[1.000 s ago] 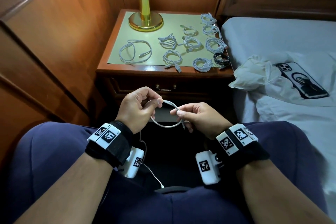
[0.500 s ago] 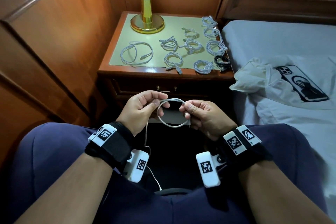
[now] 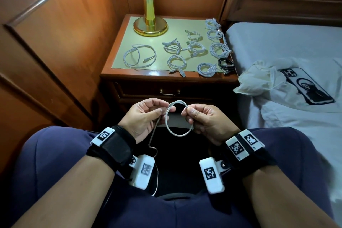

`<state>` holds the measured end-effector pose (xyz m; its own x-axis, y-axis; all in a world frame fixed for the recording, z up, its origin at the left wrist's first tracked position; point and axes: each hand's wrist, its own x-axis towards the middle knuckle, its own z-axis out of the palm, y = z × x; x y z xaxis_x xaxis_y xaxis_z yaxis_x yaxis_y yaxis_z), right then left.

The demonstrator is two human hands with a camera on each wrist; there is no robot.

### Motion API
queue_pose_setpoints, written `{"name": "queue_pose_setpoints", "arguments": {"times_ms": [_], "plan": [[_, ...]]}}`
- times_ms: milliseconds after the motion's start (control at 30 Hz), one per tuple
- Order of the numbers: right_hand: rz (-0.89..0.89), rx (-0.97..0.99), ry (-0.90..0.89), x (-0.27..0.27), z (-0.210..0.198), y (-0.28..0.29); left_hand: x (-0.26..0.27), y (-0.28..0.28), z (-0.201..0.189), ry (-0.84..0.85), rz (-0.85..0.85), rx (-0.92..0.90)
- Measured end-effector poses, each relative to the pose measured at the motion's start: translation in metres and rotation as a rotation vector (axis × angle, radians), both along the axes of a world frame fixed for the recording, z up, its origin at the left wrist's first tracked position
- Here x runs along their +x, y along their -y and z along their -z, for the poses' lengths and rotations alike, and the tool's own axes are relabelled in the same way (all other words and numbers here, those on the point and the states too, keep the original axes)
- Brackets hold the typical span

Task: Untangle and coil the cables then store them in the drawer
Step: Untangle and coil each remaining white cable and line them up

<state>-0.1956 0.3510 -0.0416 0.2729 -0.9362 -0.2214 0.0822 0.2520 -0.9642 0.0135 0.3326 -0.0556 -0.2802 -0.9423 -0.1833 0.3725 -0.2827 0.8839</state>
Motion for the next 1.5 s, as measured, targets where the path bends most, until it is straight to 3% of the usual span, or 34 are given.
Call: {"name": "queue_pose_setpoints", "arguments": {"times_ms": [100, 267, 400, 733, 933, 967, 1133, 1233, 1400, 1500], "plan": [[0.003, -0.029, -0.008, 0.0, 0.0, -0.001, -0.002, -0.002, -0.001, -0.048, -0.025, 0.066], [0.015, -0.08, -0.037, 0.003, 0.003, -0.002, -0.006, -0.003, 0.007, 0.139, -0.066, 0.046], [0.043, -0.114, -0.095, 0.006, 0.007, -0.002, -0.009, -0.005, 0.009, 0.148, -0.09, 0.074], [0.179, -0.175, -0.294, 0.009, 0.017, 0.002, -0.012, -0.009, 0.005, 0.202, 0.111, 0.064], [0.235, -0.25, -0.382, 0.008, 0.013, 0.004, -0.009, -0.007, -0.007, -0.067, 0.208, 0.232], [0.249, -0.261, -0.385, 0.008, 0.013, 0.004, -0.01, -0.007, -0.006, -0.053, 0.199, 0.232], [0.287, -0.273, -0.377, 0.006, 0.012, 0.005, -0.021, -0.008, 0.005, 0.338, -0.031, 0.043], [0.291, -0.272, -0.37, 0.005, 0.013, 0.006, -0.018, -0.004, 0.008, 0.404, -0.192, -0.01], [0.321, -0.299, -0.409, 0.003, 0.01, 0.007, -0.012, -0.002, 0.004, 0.366, -0.258, -0.012], [0.346, -0.319, -0.434, -0.004, 0.008, 0.01, -0.004, 0.003, -0.006, 0.112, -0.155, 0.087]]}}
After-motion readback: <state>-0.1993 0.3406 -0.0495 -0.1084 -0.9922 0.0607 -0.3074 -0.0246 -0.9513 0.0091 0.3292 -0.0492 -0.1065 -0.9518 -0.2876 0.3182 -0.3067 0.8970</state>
